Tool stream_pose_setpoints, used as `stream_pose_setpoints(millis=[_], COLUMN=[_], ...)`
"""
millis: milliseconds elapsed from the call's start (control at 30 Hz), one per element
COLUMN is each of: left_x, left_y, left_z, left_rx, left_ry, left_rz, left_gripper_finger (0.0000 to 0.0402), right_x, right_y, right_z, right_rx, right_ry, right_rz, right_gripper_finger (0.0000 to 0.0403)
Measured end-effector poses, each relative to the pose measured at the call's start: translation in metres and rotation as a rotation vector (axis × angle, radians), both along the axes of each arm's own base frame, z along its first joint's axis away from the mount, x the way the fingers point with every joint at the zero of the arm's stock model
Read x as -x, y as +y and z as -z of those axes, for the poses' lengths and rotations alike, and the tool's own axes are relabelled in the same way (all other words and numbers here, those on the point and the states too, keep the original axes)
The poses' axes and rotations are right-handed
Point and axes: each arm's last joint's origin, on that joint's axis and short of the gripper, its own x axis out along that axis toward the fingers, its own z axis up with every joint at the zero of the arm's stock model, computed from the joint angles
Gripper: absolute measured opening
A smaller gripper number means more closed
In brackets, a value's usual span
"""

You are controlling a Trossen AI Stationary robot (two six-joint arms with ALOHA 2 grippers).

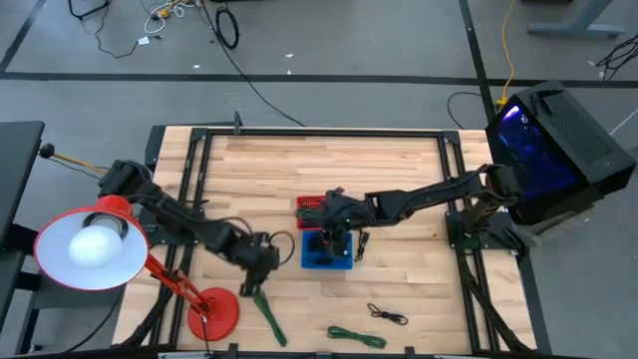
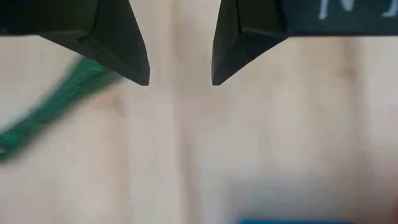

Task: Pick & Place USB Port
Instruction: Put the green charger cable into the red bin

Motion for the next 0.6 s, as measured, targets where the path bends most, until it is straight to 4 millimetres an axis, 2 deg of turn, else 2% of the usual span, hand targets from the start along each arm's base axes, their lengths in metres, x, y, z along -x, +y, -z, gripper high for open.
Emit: stream_pose_setpoints(millis=[167, 300, 600], left_x=[0.013, 0.02, 0.006], left_y=[-0.037, -0.063, -0.085], left_z=[-0.002, 0.007, 0.039], left_rx=[0.058, 0.024, -0.062], left_ry=[-0.048, -0.101, -0.033], left_rz=[0.055, 0.149, 0.225], left_gripper_finger=[0.0179, 0.0179, 0.0179], right_x=[-0.001, -0.004, -0.008], right_y=[-0.007, -0.01, -0.007], right_z=[-0.001, -0.004, -0.01], right_rx=[0.039, -0.003, -0.04], right_ry=[-0.012, -0.057, -0.125], right_rz=[0.056, 0.094, 0.086], right_gripper_finger=[0.0112, 0.0112, 0.0112])
